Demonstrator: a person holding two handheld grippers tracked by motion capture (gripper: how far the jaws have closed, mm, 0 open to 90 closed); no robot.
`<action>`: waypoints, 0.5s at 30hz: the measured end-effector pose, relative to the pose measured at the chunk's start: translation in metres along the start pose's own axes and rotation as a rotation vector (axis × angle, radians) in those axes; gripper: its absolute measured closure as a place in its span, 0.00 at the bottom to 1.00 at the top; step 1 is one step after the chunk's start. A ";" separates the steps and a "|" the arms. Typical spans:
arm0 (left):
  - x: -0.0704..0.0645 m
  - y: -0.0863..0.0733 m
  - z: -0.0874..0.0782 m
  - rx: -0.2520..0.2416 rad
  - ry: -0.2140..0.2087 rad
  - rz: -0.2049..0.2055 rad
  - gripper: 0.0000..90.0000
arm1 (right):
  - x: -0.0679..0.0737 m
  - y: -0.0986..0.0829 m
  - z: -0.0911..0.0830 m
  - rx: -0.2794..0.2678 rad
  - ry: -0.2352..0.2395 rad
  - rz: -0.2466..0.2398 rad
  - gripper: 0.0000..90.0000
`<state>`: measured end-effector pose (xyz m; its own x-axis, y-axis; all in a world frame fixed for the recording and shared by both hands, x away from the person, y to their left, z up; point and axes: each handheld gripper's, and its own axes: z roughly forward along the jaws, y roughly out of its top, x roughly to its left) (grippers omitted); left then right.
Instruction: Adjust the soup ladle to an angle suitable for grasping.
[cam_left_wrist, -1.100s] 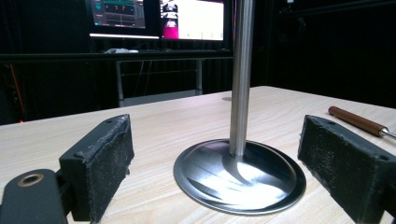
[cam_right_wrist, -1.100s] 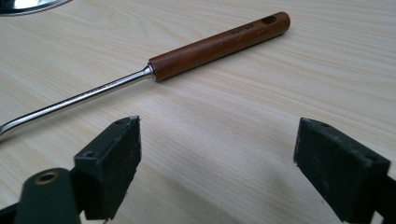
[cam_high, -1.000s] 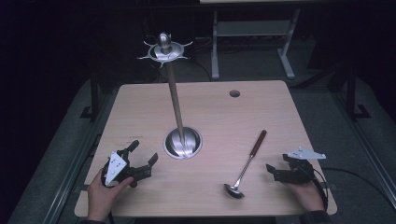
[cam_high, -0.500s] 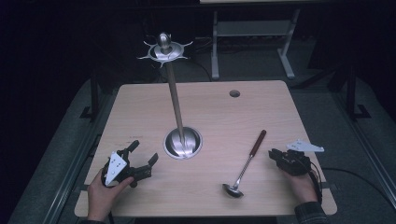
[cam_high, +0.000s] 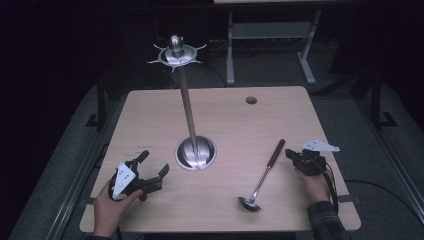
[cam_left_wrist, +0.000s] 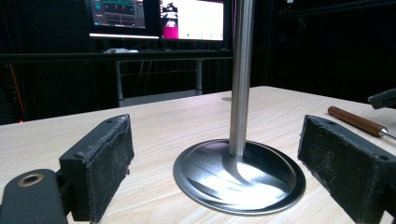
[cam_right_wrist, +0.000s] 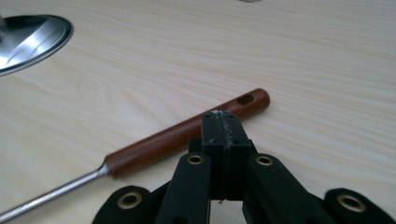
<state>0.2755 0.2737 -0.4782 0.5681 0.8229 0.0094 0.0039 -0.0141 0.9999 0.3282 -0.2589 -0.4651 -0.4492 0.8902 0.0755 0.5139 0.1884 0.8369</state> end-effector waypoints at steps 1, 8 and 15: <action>0.000 0.000 0.000 0.000 0.000 -0.002 0.11 | -0.002 0.001 0.002 -0.002 -0.002 0.004 1.00; 0.000 0.000 0.000 -0.001 0.000 -0.002 0.11 | -0.006 0.007 0.018 0.031 -0.048 0.004 1.00; 0.000 0.000 0.000 -0.001 0.000 -0.001 0.11 | 0.000 0.010 0.031 0.084 -0.047 -0.025 1.00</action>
<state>0.2756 0.2739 -0.4782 0.5685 0.8227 0.0088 0.0031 -0.0129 0.9999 0.3564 -0.2442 -0.4736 -0.4287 0.9030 0.0284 0.5635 0.2427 0.7897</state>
